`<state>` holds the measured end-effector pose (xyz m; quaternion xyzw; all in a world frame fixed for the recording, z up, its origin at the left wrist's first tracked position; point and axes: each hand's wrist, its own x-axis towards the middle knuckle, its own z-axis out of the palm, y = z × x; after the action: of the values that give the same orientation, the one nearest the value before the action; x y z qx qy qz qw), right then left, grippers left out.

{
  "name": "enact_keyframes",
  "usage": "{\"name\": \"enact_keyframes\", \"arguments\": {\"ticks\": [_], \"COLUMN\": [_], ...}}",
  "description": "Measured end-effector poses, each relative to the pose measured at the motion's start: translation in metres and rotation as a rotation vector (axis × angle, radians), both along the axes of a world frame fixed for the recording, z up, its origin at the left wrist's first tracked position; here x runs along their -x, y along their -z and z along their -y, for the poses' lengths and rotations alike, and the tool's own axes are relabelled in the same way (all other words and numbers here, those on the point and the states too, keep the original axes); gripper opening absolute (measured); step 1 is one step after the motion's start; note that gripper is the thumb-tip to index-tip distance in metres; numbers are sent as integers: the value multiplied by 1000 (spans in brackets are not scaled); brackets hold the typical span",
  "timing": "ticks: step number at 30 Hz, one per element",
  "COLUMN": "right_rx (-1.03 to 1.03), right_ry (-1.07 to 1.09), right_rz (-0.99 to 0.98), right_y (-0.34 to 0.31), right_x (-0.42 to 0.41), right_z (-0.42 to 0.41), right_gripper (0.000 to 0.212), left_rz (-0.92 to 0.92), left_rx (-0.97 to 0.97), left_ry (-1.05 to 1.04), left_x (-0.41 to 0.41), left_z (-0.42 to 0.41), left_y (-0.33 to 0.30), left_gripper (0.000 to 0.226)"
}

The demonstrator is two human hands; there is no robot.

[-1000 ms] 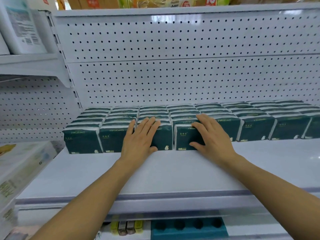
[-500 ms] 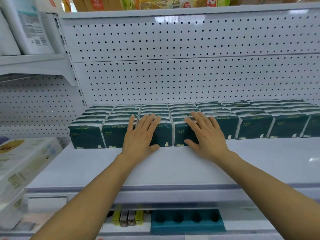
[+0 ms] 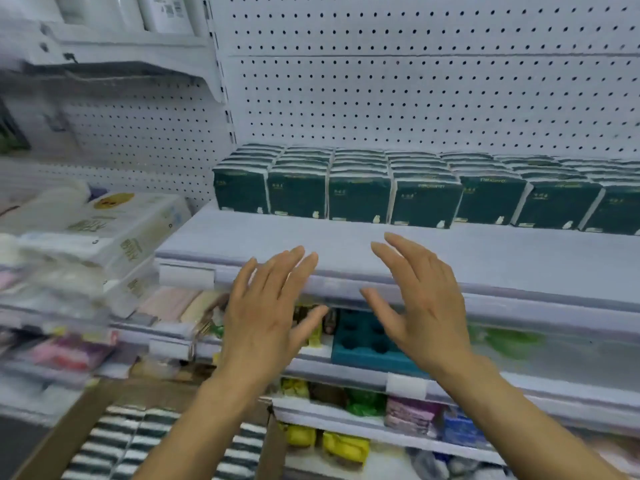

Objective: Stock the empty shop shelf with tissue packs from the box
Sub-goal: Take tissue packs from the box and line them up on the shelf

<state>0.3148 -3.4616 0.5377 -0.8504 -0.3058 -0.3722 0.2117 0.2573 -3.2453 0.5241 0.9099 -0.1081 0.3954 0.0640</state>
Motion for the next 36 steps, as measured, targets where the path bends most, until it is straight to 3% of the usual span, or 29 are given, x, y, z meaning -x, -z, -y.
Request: {"name": "enact_keyframes", "arguments": {"ticks": [6,13,17,21,27,31,36], "right_rx": [143,386,432,475,541,563,527], "right_ry": [-205,-192,-193,-140,-59,-13,-28], "right_rz": [-25,-313,-430,-715,-971,-980,-913], "right_y": [53,121,178,246,333,381,433], "right_x": [50,84,100,108,99,81,58], "right_z": [-66,-173,-235,-277,-309,-317,-326], "right_gripper": [46,67,60,52,41,31,27], "left_rz": [-128,-531,-684,-798,-1044,-1041,-908], "left_rx": [-21,-49,-21,7,141,151,13], "left_ry": [-77,-345,-353,-288,-165,-94,-67], "left_x": [69,109,120,128,118,104,84], "left_z": [-60,-167,-237,-296,-332,-330,-321], "left_y": [54,122,169,230,320,380,443], "left_gripper": [58,77,72,73,71,65,62]}}
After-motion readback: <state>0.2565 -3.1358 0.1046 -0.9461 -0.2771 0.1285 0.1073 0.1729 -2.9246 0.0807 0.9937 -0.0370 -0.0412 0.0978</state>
